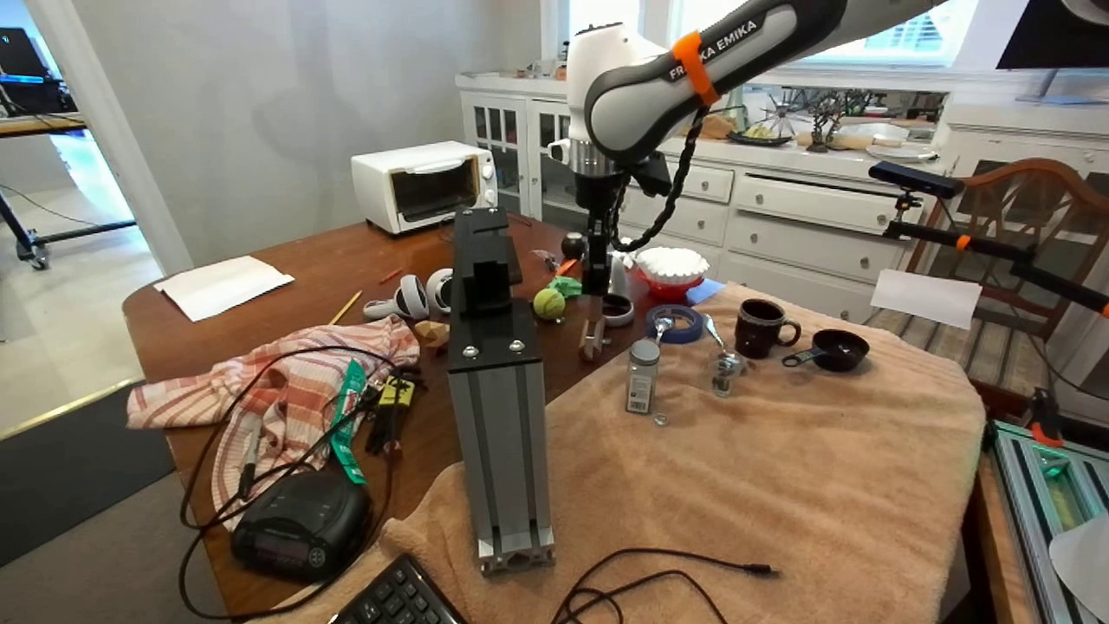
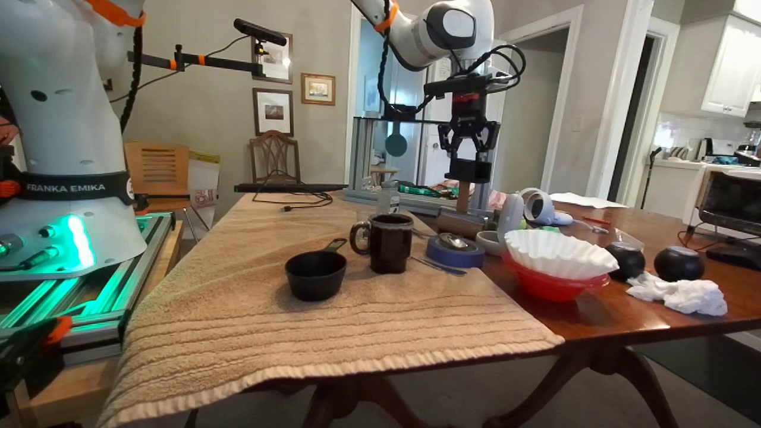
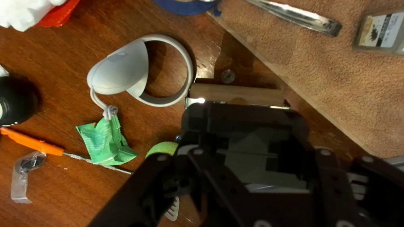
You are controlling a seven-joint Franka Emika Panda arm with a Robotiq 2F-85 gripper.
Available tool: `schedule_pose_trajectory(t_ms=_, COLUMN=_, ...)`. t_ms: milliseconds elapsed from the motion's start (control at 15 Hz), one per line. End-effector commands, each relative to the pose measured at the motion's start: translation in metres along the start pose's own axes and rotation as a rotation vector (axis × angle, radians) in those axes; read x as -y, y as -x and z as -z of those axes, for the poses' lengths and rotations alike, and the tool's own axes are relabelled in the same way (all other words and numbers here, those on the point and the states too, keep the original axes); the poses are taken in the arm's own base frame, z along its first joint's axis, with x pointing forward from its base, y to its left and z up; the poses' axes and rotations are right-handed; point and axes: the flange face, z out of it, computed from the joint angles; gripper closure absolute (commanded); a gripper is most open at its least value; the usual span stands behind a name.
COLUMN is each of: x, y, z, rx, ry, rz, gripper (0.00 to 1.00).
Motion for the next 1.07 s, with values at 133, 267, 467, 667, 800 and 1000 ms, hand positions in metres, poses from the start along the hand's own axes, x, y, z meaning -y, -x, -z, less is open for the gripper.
schedule_pose_trajectory(t_ms=133, x=0.004, y=0.024, z=-0.032, rx=0.118, ry=-0.054, rz=0.077, gripper=0.66)
schedule_pose_trajectory(t_ms=267, x=0.003, y=0.019, z=-0.03, rx=0.107, ry=-0.05, rz=0.094, gripper=0.66)
schedule_pose_trajectory(t_ms=467, x=0.005, y=0.009, z=-0.027, rx=0.077, ry=-0.052, rz=0.101, gripper=0.66)
schedule_pose_trajectory(t_ms=667, x=0.01, y=-0.007, z=-0.023, rx=0.023, ry=-0.076, rz=0.117, gripper=0.66)
schedule_pose_trajectory(t_ms=800, x=0.015, y=-0.016, z=-0.027, rx=-0.01, ry=-0.108, rz=0.123, gripper=0.66)
schedule_pose_trajectory(t_ms=1000, x=0.014, y=-0.026, z=-0.02, rx=-0.052, ry=-0.134, rz=0.119, gripper=0.66)
